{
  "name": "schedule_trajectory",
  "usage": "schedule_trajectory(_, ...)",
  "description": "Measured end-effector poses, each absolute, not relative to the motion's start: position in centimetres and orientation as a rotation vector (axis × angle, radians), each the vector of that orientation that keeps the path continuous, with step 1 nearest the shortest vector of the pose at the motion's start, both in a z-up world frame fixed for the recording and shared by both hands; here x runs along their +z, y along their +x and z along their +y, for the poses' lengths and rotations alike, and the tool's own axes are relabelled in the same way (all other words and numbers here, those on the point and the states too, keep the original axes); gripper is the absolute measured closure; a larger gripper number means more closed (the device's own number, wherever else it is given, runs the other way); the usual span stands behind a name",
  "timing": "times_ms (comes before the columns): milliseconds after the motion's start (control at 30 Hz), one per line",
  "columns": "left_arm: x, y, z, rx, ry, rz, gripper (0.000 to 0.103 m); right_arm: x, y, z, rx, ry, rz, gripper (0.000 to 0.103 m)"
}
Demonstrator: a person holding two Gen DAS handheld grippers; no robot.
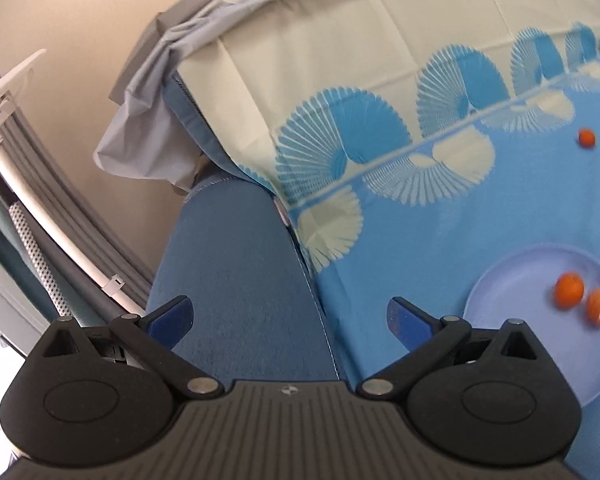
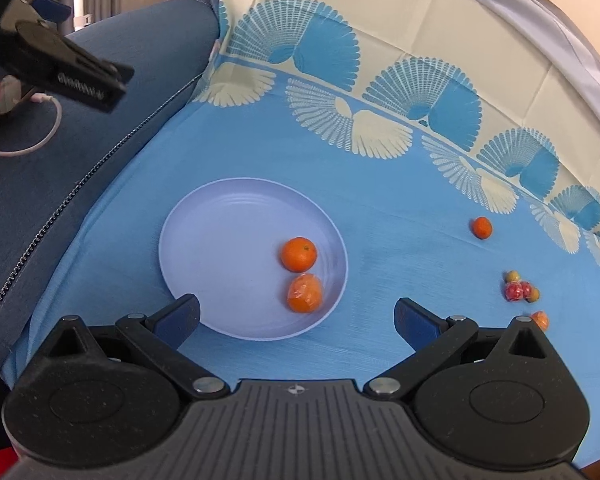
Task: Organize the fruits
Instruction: 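Lift both open tools away from the plate, then move both tools back to the fruit cluster and lower toward the dates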
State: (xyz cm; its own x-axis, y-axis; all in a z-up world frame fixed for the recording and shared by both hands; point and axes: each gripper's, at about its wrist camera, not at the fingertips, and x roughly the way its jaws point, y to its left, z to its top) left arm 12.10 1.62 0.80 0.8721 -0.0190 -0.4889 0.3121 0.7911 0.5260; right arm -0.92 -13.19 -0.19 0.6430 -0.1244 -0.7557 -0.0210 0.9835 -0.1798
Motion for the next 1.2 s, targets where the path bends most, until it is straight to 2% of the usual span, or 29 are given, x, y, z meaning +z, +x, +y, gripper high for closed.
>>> schedule_trajectory(133,-0.2,12.3,1.6,-0.192,0.664,0.523,0.0,-0.3,-1.0,-12.9,-0.047,-0.184,0.873,0.001)
schedule_trajectory(267,0.9,11.9,1.7,-0.19,0.645,0.486,0.0,-0.1,-1.0,-13.2,-0.055,-0.18,0.869,0.001)
schedule_trajectory(433,3.8,11.3,1.3,-0.227,0.541,0.456,0.0,0.1,-1.0,-13.6,-0.059,-0.166,0.867,0.001)
schedule_trajectory(667,4.8,11.4,-0.1,-0.319,0.335,0.568,0.0,0.1,-1.1,-14.9,-0.079,-0.142,0.884,0.001)
schedule_trajectory(900,4.8,10.9,-4.5,-0.362,0.325,0.583,0.0,0.0,-1.4,-19.0,-0.17,-0.109,0.879,0.001)
schedule_trajectory(1200,2.9,11.6,-13.9,-0.45,0.316,0.696,0.0,-2.4,-2.7,-29.8,-0.398,0.089,0.841,0.001)
